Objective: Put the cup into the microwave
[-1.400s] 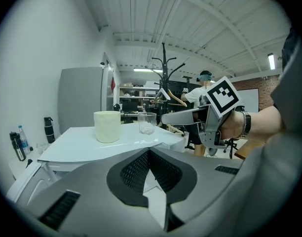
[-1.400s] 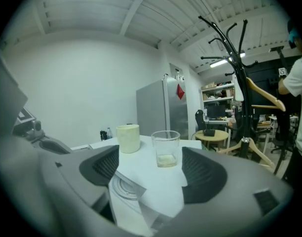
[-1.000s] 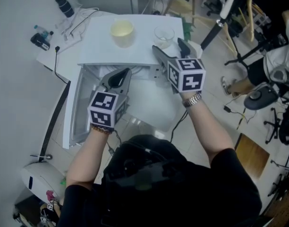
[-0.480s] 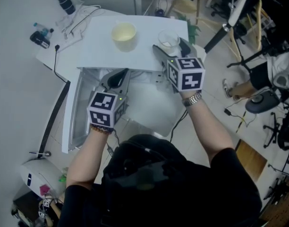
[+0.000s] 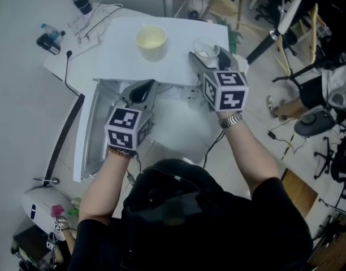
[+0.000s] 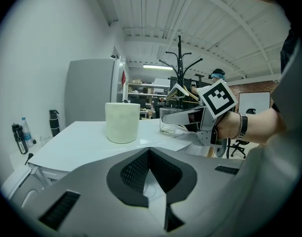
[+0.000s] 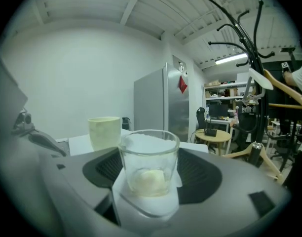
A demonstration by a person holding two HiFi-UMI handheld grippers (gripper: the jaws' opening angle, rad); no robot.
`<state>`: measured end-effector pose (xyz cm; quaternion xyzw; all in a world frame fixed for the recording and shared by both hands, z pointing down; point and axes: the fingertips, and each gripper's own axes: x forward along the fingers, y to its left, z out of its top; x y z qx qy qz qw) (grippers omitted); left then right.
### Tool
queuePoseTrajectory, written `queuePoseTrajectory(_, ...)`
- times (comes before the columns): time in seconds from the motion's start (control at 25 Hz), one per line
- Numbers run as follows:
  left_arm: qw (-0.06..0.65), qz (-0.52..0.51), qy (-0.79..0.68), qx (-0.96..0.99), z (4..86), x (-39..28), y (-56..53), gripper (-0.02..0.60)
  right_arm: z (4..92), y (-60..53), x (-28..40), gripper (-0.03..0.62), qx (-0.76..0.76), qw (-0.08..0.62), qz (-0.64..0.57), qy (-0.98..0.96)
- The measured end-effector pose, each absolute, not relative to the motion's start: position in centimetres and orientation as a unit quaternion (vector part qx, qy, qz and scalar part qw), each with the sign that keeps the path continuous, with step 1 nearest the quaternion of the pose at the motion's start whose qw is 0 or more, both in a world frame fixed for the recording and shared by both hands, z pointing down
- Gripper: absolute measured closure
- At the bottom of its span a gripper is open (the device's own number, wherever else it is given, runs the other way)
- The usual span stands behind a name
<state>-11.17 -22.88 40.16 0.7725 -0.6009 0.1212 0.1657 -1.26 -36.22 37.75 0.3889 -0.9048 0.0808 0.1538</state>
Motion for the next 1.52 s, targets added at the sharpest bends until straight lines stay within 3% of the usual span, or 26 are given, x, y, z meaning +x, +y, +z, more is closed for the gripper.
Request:
queuePoseTrajectory(0.8,0.16,0.118,-0.603,0.772,39.6,-11.9,-20.2,0.581,35.0,-32.3,-2.1,0.227,0.372,0.121,0.064,-0.918)
queuePoseTrajectory(1.52,0.159,0.122,-0.603,0.772,39.0,-15.7,-12.8,0.581,34.0,-22.4,-7.1,0.227,0.346,0.118,0.06,-0.929)
